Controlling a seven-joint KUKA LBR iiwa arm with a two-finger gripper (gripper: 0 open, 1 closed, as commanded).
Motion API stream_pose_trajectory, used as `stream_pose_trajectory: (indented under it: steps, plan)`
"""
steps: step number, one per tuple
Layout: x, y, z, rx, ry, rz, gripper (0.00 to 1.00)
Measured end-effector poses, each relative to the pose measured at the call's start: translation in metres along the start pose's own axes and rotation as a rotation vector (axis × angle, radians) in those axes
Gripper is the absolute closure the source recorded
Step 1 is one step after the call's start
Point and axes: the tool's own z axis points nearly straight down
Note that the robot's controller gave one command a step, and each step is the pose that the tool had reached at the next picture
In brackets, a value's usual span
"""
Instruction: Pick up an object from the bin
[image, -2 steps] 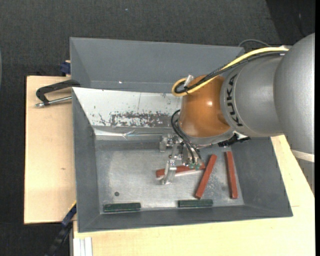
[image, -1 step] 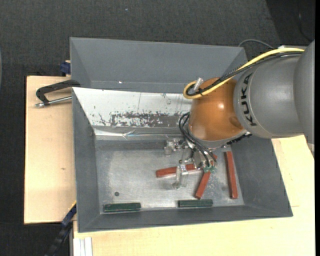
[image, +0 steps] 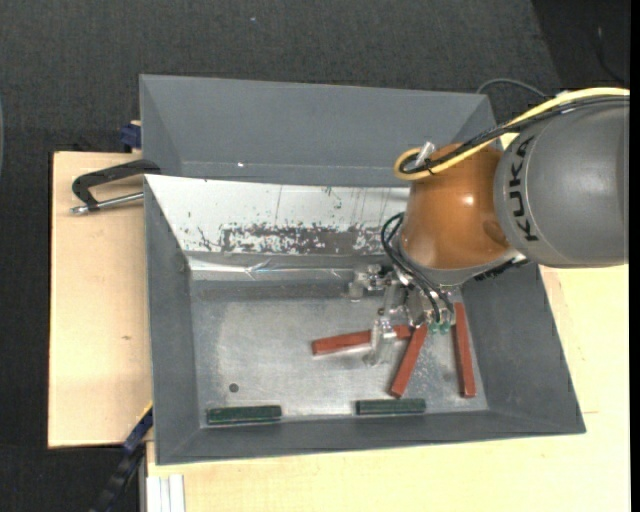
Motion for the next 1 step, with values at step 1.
stream_pose_trajectory:
  steps: [1]
  plan:
    - [0.0055, -0.0065, 0.0283, 0.0, 0.005, -0.105, 0.0]
